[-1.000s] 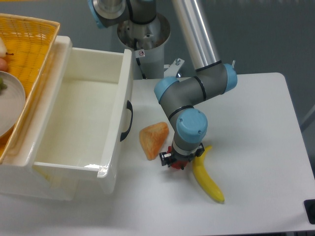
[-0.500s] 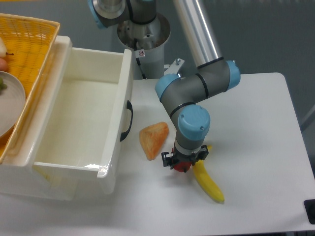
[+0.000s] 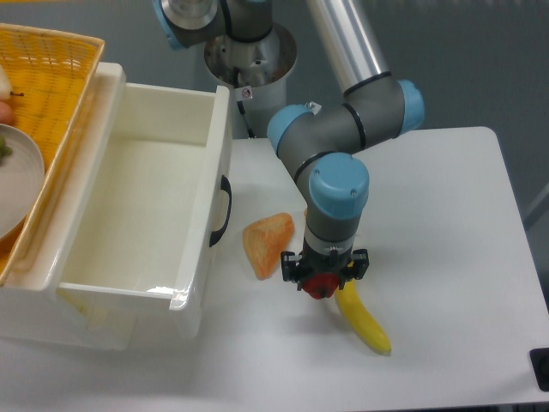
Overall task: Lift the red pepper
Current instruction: 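Lift the gripped red pepper up off the table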
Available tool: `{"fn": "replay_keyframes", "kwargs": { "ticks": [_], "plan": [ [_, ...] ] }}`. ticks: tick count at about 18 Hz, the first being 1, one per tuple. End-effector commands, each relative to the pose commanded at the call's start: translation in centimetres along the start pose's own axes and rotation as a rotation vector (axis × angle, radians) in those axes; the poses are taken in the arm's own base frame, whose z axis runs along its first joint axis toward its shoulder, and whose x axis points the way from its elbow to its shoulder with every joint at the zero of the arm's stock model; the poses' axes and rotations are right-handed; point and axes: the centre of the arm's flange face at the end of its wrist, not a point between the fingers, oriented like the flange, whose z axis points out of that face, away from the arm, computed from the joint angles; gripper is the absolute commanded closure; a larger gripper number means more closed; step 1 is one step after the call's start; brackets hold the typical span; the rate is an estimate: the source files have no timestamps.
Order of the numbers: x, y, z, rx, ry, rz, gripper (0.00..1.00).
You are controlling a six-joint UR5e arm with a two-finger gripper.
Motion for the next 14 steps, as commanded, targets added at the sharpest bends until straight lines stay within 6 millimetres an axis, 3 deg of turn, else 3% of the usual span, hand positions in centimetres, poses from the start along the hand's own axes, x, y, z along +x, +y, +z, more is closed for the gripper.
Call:
{"fn": "replay_keyframes", "kwargs": {
  "ticks": [6,14],
  "plan": [
    [1.0,1.0,-4.2,0.003,-0.001,0.224,0.44],
    [2.9,1.4,-7.3,0.004,-0.012,0.458,0.48]
  ]
}}
